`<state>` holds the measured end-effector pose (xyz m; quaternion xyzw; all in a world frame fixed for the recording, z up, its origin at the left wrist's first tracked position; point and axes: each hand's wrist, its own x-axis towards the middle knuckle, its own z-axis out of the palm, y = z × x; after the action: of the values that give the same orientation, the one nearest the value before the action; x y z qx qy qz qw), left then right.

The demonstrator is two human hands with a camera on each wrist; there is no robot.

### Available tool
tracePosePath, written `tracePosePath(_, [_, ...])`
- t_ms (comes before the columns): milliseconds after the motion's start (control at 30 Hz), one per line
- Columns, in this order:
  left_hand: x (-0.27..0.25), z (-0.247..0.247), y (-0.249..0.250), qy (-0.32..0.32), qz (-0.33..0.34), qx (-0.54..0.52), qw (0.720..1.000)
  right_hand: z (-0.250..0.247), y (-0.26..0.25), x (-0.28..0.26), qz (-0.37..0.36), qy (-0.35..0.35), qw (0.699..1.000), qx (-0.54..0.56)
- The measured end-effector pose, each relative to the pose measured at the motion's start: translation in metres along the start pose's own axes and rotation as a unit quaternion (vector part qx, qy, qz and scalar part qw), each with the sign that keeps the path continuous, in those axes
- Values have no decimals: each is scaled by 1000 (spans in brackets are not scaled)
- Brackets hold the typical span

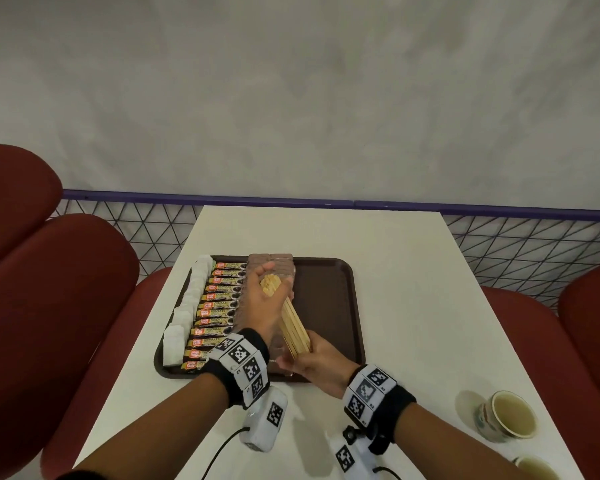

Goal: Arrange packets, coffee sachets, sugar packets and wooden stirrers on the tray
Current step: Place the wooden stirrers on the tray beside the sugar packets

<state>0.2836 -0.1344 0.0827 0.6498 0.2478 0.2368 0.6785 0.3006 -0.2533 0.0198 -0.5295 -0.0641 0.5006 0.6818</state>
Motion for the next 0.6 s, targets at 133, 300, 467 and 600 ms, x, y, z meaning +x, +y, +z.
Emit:
tracePosePath(133, [5, -6, -1, -2, -10, 21, 1000, 2, -2, 1, 2, 29, 995, -98])
tracePosePath(300, [18, -14, -16, -13, -34, 28, 999, 15, -15, 6, -63, 60, 929, -358])
tracePosePath(467, [28, -6, -17, -58, -70, -3, 996, 18, -15, 9, -59, 87, 918, -381])
tracePosePath(600, [35, 4, -26, -79, -91, -21, 992, 14, -6, 13, -56, 130, 916, -376])
